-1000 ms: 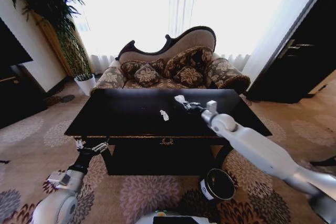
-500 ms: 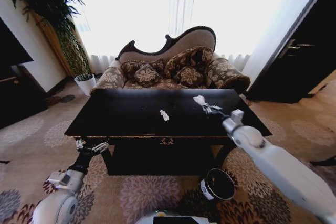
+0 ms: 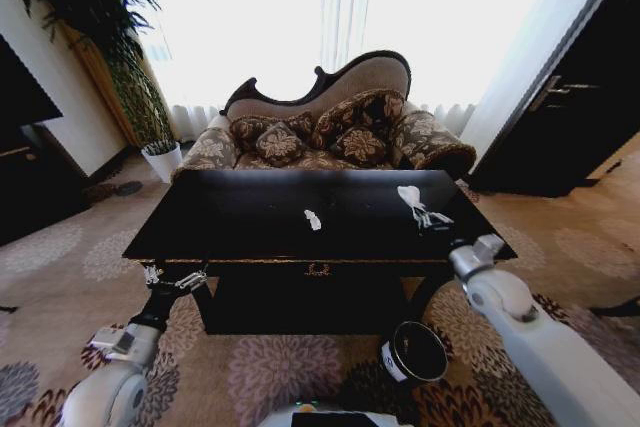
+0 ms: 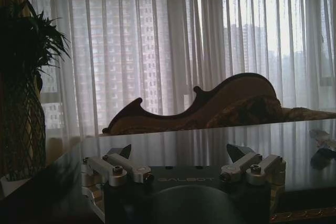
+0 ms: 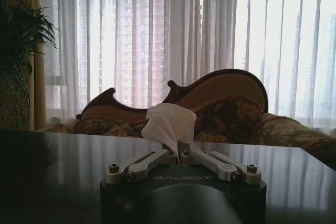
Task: Move to the front of the table and place the trash on the table into the trash bin.
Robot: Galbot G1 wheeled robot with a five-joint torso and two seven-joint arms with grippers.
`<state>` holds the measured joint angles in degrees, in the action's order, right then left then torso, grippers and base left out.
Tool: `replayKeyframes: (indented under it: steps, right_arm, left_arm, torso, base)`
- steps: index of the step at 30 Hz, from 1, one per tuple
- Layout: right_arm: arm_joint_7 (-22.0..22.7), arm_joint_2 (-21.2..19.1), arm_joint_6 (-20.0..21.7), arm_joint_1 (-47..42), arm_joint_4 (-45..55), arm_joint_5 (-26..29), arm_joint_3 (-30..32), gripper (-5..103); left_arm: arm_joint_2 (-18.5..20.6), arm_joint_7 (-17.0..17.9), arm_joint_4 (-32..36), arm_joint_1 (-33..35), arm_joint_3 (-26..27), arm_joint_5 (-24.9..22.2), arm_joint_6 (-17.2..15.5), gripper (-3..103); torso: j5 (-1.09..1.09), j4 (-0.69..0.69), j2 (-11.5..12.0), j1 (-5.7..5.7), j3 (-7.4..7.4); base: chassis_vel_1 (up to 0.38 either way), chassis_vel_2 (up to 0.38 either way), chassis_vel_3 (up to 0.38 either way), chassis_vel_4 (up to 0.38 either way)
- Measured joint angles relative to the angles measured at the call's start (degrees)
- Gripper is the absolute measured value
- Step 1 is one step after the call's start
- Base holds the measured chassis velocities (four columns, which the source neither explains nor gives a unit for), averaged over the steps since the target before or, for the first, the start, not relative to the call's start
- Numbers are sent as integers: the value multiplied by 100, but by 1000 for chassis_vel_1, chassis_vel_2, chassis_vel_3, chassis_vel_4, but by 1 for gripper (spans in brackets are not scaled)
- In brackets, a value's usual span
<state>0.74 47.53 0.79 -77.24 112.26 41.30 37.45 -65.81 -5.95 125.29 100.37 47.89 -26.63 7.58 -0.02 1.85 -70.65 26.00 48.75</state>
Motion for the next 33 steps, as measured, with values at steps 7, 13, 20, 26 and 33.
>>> replayKeyframes:
  steps: [7, 13, 20, 26, 33]
  right_arm:
    - [-300, 466, -459, -790, 122, -252, 910, 0]
    - [-574, 721, -827, -1288, 193, -353, 1324, 0]
    - [-1120, 1357, -1685, -1873, 37, -517, 1438, 0]
    - [-1573, 1876, -2552, -2097, -287, -540, 1318, 0]
    - [-1750, 2168, -3069, -2206, -572, -565, 1311, 0]
  left_arm:
    - [0, 0, 0, 0, 0, 0, 0, 100]
    - [0, 0, 0, 0, 0, 0, 0, 100]
    - [0, 0, 0, 0, 0, 0, 0, 100]
    - [0, 0, 0, 0, 0, 0, 0, 100]
    - [0, 0, 0, 0, 0, 0, 0, 100]
  torso:
    - [1, 1, 0, -1, 0]
    - [0, 1, 0, 0, 0]
    - [0, 1, -1, 0, 0]
    - [1, 1, -1, 0, 0]
    - [0, 1, -1, 0, 0]
  base:
    - [0, 0, 0, 0]
    - [0, 0, 0, 0]
    - [0, 0, 0, 0]
    - [0, 0, 0, 0]
    - [0, 0, 0, 0]
